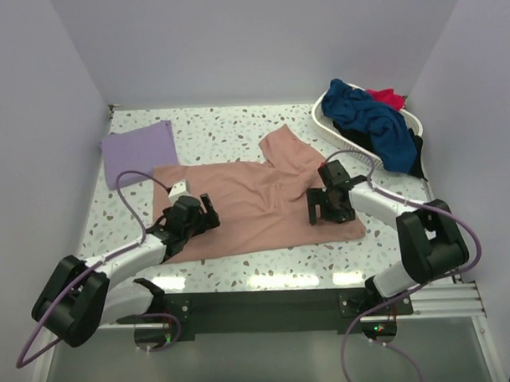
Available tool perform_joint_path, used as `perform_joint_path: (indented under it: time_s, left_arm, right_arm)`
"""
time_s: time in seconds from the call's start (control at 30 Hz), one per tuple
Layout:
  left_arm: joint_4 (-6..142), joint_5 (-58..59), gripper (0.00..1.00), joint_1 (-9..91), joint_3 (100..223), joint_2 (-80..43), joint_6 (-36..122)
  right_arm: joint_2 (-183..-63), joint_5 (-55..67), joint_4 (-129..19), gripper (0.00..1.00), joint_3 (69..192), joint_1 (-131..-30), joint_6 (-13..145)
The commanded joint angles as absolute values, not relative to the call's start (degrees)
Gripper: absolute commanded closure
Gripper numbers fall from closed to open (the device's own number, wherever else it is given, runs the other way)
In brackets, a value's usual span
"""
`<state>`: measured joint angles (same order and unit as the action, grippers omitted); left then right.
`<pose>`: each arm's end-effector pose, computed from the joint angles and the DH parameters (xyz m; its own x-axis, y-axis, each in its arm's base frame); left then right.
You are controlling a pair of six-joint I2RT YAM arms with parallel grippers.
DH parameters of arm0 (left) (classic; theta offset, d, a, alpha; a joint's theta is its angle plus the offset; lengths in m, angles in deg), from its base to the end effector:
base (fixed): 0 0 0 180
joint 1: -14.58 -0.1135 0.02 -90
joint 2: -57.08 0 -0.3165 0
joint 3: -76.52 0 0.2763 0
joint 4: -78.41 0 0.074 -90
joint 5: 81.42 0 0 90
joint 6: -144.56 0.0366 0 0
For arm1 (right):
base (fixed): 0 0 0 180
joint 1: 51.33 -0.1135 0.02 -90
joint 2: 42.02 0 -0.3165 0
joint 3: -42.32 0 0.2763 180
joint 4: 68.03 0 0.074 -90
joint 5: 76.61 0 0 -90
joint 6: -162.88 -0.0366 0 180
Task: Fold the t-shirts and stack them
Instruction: Fold the tshirt
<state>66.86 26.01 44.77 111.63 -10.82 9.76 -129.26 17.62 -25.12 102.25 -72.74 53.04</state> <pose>0.1880 -0.0967 0.1810 -0.6363 -0.4076 -0.6550 -0.2166 0.9093 -0.3554 0.2688 0.1025 0.1989 -0.9397 -0.0049 -0.3419 -0.0232 0.9985 0.0496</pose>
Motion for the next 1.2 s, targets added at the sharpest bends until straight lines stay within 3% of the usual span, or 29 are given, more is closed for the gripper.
perform_joint_path:
  time_s: [0.0,0.23,0.53,0.93,1.17]
  left_arm:
    - [55.69,25.89,0.00,45.51,108.93,-8.33,6.39]
    - [48.29,30.72,0.00,45.51,118.23,-2.77,11.22]
    - [58.81,30.03,0.00,43.32,130.01,-17.51,17.64]
    - [68.59,23.17,0.00,42.61,130.55,-31.51,21.25]
    - [67.90,24.66,0.00,42.61,123.00,-28.01,20.46]
  right_arm:
    - [-127.01,15.42,-20.95,0.10,100.03,-72.60,51.08]
    - [-122.00,17.00,-14.46,0.09,109.41,-72.69,53.54]
    - [-127.96,15.07,-23.22,0.09,116.82,-72.69,54.86]
    - [-139.22,15.41,-30.53,0.09,114.36,-72.69,53.72]
    - [-138.70,17.09,-29.13,0.09,108.92,-72.60,53.54]
